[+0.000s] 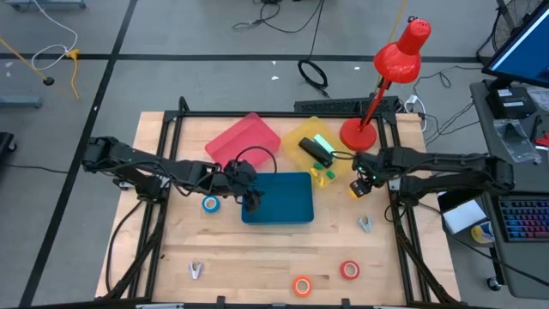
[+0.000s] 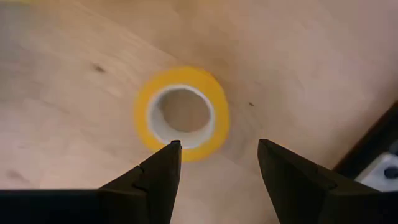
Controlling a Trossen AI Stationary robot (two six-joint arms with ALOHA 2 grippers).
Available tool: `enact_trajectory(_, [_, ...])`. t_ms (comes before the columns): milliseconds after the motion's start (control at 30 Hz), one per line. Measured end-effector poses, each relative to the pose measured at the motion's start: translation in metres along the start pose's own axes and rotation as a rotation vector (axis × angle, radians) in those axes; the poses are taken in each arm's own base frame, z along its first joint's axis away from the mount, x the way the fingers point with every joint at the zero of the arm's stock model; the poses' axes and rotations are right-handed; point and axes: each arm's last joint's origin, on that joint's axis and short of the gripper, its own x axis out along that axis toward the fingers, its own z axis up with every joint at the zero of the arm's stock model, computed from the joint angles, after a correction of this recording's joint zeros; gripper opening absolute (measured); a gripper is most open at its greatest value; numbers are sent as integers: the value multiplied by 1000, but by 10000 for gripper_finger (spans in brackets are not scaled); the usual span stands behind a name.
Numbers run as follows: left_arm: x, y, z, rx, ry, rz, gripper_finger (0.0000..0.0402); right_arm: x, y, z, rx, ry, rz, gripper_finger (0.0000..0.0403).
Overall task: Pick and place Stapler, Stapler remover, tape
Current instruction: Put the yellow tape into the pink bin
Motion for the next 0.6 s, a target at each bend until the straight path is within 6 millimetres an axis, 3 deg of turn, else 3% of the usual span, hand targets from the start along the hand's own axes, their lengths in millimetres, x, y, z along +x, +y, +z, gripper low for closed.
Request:
enact_trajectory(433, [0,0,0,-7,0,-1,292,41,-7,-5,115,-48,58,206])
enact_trajectory(600, [0,0,0,-7,0,-1,292,51,-15,-13,159,-1,32,166])
